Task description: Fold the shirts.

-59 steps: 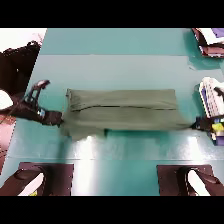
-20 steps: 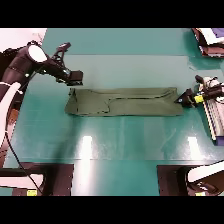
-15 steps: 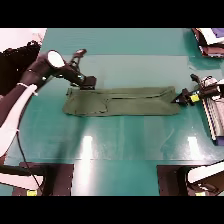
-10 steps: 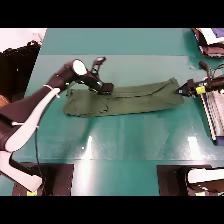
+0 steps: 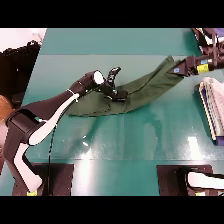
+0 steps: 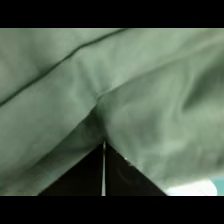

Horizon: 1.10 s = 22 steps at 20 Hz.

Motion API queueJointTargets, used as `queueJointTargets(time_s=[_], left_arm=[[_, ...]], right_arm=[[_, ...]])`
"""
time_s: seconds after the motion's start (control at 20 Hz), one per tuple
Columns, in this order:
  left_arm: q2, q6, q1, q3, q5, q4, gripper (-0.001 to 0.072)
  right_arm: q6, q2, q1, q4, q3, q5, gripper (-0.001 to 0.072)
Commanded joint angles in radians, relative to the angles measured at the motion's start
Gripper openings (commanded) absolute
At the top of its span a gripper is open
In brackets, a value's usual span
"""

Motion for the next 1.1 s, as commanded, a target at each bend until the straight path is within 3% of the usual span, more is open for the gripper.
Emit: queueJointTargets(time_s=[0.0, 0.25, 0.5, 0.8, 0.85, 0.9, 0.95, 1.05], left_arm=[[-0.011, 0.001, -0.006, 0.004, 0.013, -0.004, 0.0032], [0.008, 0.003, 0.017, 0.01, -0.025, 0.006, 0.0032], [0.164, 0.003, 0.185, 0.033, -0.085, 0.096, 0.0032], [0.446, 0.056, 0.487, 0.033, -0.195, 0.294, 0.0032], [0.483, 0.056, 0.533, 0.033, -0.208, 0.313, 0.0033], [0.51, 0.056, 0.571, 0.033, -0.221, 0.316, 0.0033], [0.534, 0.056, 0.607, 0.033, -0.236, 0.316, 0.0033], [0.561, 0.056, 0.652, 0.033, -0.266, 0.315, 0.0033]], right_arm=[[0.036, 0.008, 0.104, 0.005, 0.109, -0.006, 0.0019], [0.041, 0.008, 0.209, 0.003, 0.183, -0.055, 0.0019], [0.023, -0.04, 0.353, 0.016, 0.183, -0.118, 0.002], [-0.164, -0.265, 0.69, 0.181, 0.24, -0.432, 0.0029], [-0.181, -0.329, 0.747, 0.179, 0.297, -0.472, 0.0143], [-0.188, -0.385, 0.787, 0.179, 0.355, -0.491, 0.035], [-0.188, -0.436, 0.818, 0.18, 0.412, -0.484, 0.0469], [-0.187, -0.49, 0.834, 0.174, 0.489, -0.411, 0.0437]])
